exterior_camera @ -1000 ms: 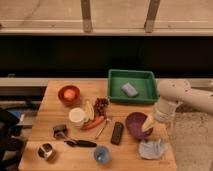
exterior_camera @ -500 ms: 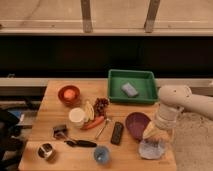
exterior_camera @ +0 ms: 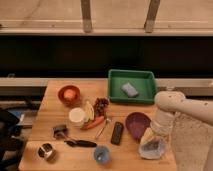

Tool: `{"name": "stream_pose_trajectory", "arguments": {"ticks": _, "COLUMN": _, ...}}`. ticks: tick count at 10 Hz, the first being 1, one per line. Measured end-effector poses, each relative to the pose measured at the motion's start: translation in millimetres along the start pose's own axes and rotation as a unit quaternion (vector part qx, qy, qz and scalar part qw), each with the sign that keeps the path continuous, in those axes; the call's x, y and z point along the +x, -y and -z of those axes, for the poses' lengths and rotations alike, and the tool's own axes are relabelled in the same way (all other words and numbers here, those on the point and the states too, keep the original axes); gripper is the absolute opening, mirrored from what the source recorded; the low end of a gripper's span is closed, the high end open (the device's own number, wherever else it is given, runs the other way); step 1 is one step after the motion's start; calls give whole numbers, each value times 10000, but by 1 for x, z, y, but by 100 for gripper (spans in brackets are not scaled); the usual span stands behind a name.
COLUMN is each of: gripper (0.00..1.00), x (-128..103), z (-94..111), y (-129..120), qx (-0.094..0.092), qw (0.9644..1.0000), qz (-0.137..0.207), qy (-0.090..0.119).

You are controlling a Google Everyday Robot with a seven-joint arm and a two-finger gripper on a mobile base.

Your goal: Place towel in metal cup

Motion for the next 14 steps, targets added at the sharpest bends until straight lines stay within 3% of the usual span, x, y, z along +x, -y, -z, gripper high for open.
{"name": "stream_pose_trajectory", "arguments": {"ticks": 2, "gripper": 78, "x": -6, "z": -20, "y": 2, "qx": 7, "qw": 9997, "qz": -58, "qy": -219}}
{"name": "stream_pose_trajectory", "arguments": {"ticks": 5, "gripper": 74, "x": -11, "z": -36, "y": 9, "qx": -24, "qw": 9992, "qz": -189, "qy": -360}}
{"name": "stream_pose_trajectory", "arguments": {"ticks": 8, "gripper": 45, "x": -11, "z": -40, "y": 12, "qx": -49, "qw": 9990, "qz": -253, "qy": -355}}
{"name": "stream_pose_trajectory", "arguments": {"ticks": 12, "gripper": 4, "x": -6, "z": -23, "y": 7, "qx": -87, "qw": 9998, "qz": -173, "qy": -71}}
{"name": "stream_pose_trajectory", "arguments": {"ticks": 14, "gripper": 0, "x": -2, "z": -5, "y": 5, "qx": -79, "qw": 9997, "qz": -157, "qy": 168}}
